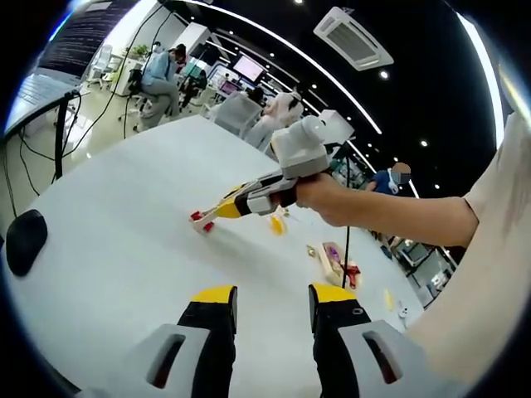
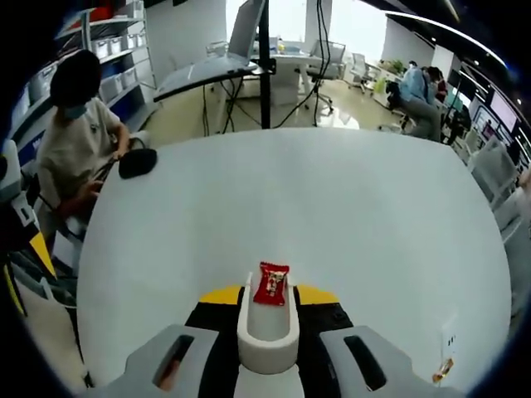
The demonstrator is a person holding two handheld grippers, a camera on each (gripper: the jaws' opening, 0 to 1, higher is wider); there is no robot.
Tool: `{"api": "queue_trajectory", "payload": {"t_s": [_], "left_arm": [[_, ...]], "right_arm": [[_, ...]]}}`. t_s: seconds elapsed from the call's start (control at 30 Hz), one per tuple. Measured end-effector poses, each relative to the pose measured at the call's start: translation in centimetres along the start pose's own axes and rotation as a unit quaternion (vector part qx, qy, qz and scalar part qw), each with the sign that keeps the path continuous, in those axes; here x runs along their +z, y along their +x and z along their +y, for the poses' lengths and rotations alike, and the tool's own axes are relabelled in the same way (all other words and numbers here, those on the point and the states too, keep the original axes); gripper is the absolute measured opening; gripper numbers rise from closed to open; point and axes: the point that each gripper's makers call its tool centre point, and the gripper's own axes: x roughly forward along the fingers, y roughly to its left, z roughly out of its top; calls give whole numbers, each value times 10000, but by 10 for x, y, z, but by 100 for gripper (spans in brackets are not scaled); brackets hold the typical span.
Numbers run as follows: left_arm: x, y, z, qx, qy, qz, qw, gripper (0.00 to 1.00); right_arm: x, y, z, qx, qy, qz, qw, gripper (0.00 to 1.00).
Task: Place the target food into the container with the food tongs after gripping and lifting it, then release it inside without dropping or visibly crushing the food.
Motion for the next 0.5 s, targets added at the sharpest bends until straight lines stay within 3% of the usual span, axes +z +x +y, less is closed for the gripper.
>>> {"api": "queue_trajectory", "payload": {"t_s": [0.5], "left_arm": [[-3,-1,2,27,-43,9,10000,33]], "right_arm": [[-5,8,2,35,55,-3,10000,24]]}}
